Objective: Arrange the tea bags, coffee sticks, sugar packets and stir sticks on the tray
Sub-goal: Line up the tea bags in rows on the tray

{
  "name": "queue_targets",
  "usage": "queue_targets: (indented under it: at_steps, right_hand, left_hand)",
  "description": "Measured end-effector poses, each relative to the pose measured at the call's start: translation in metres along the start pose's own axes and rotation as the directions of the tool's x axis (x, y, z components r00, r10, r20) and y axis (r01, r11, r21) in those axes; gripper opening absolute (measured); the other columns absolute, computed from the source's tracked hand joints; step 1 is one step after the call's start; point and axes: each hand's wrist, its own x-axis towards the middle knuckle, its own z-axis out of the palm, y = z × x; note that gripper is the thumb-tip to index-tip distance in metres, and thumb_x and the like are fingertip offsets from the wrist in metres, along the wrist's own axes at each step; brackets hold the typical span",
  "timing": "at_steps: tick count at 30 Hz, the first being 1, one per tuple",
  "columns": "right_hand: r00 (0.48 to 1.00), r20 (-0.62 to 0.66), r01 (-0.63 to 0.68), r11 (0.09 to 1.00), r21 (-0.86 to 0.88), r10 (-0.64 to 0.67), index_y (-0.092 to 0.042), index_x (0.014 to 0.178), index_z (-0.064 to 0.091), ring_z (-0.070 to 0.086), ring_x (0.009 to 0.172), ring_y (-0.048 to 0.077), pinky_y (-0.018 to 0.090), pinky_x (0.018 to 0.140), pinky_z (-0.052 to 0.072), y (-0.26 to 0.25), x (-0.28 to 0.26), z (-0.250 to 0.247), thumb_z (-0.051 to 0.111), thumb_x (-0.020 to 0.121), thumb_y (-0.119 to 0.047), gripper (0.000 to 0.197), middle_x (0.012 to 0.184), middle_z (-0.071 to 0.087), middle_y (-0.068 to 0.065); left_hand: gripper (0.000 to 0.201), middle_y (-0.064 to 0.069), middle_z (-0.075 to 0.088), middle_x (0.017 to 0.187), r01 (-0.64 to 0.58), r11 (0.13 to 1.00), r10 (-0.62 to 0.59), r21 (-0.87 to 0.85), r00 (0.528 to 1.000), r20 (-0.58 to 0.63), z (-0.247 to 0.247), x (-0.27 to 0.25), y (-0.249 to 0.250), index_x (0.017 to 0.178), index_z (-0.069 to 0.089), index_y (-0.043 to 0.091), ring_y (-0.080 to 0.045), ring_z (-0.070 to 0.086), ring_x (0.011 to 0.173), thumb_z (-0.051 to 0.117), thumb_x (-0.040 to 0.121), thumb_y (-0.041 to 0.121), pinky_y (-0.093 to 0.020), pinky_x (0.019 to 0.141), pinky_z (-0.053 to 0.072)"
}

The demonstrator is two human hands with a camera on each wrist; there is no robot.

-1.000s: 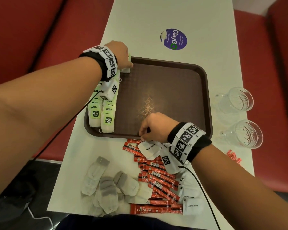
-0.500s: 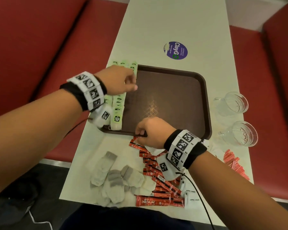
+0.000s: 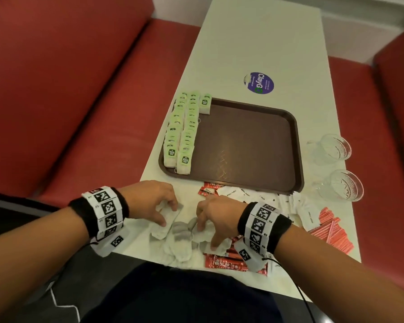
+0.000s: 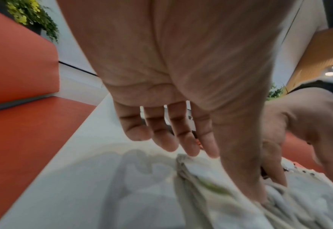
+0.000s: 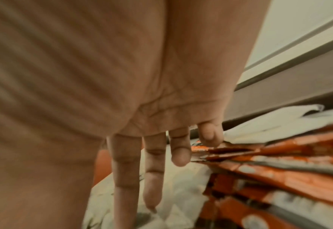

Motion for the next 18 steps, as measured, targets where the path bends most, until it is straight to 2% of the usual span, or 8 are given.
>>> queue_targets:
  at_steps: [2, 4, 8, 10, 13, 15, 18]
  right_hand:
    - [1.000, 0.009, 0.012, 0.997, -0.071, -0.011, -0.030, 0.121, 0.069, 0.044, 0.112, 0.019, 0.039, 0.095, 0.044, 0.000, 0.001, 0.001, 0.084, 0.072, -0.043, 0.053, 0.125, 0.053, -0.007]
    - [1.000, -0.001, 0.017, 0.996, -0.085, -0.017, -0.032, 0.126, 0.066, 0.044, 0.111, 0.019, 0.038, 0.094, 0.044, -0.002, 0.000, 0.001, 0.080, 0.079, -0.034, 0.049, 0.126, 0.054, -0.007]
    - [0.996, -0.081, 0.032, 0.999, -0.039, -0.036, -0.031, 0.111, 0.073, 0.048, 0.104, 0.018, 0.038, 0.090, 0.047, -0.005, 0.000, 0.003, 0.066, 0.089, -0.028, 0.023, 0.114, 0.064, -0.008]
    - [0.992, -0.127, 0.023, 1.000, 0.011, -0.021, -0.026, 0.105, 0.075, 0.051, 0.104, 0.017, 0.038, 0.092, 0.047, -0.004, -0.001, 0.003, 0.062, 0.091, -0.027, 0.020, 0.111, 0.067, -0.008]
    - [0.974, -0.221, -0.011, 0.992, 0.123, 0.038, -0.020, 0.105, 0.071, 0.054, 0.103, 0.016, 0.033, 0.090, 0.046, 0.001, -0.002, 0.002, 0.061, 0.091, -0.029, 0.019, 0.110, 0.066, -0.003]
    - [0.942, -0.325, -0.009, 0.976, 0.218, 0.081, -0.016, 0.097, 0.067, 0.054, 0.095, 0.017, 0.031, 0.083, 0.047, 0.004, -0.003, -0.002, 0.062, 0.088, -0.029, 0.016, 0.101, 0.065, 0.000]
    - [0.886, -0.431, -0.002, 0.932, 0.362, 0.170, -0.013, 0.086, 0.065, 0.055, 0.079, 0.014, 0.028, 0.070, 0.045, 0.011, -0.002, -0.010, 0.059, 0.086, -0.020, 0.009, 0.089, 0.066, 0.000]
  left_hand:
    - [0.046, 0.019, 0.051, 0.117, 0.015, 1.000, -0.015, 0.012, 1.000, -0.007, 0.005, -0.001, -0.001, 0.120, 0.062, 0.036, 0.001, 0.044, 0.093, 0.079, 0.078, 0.046, -0.008, 0.069, 0.030]
    - [0.045, 0.019, 0.051, 0.119, 0.019, 1.000, -0.019, 0.012, 1.000, -0.022, 0.010, -0.002, -0.002, 0.120, 0.061, 0.036, 0.001, 0.044, 0.096, 0.078, 0.079, 0.044, -0.015, 0.075, 0.032]
    - [0.037, 0.018, 0.055, 0.117, 0.010, 1.000, -0.010, 0.014, 0.998, -0.057, 0.014, -0.004, -0.004, 0.119, 0.065, 0.034, 0.002, 0.044, 0.091, 0.073, 0.084, 0.041, -0.018, 0.076, 0.035]
    - [0.028, 0.017, 0.059, 0.113, 0.002, 1.000, -0.001, 0.013, 0.997, -0.083, 0.014, -0.004, -0.005, 0.115, 0.067, 0.034, 0.000, 0.049, 0.089, 0.069, 0.088, 0.040, -0.019, 0.076, 0.038]
    - [0.021, 0.017, 0.064, 0.104, 0.014, 1.000, -0.016, -0.009, 0.990, -0.138, 0.009, -0.004, -0.008, 0.110, 0.069, 0.036, -0.004, 0.055, 0.088, 0.064, 0.091, 0.044, -0.027, 0.080, 0.048]
    - [0.020, 0.016, 0.065, 0.102, 0.035, 0.999, -0.042, -0.037, 0.977, -0.211, 0.001, -0.004, -0.007, 0.110, 0.071, 0.035, -0.004, 0.055, 0.084, 0.063, 0.093, 0.043, -0.029, 0.080, 0.049]
    - [0.019, 0.012, 0.069, 0.098, -0.026, 0.994, -0.021, -0.111, 0.916, -0.400, -0.014, -0.001, -0.004, 0.108, 0.073, 0.028, -0.009, 0.061, 0.087, 0.064, 0.094, 0.037, -0.034, 0.080, 0.052]
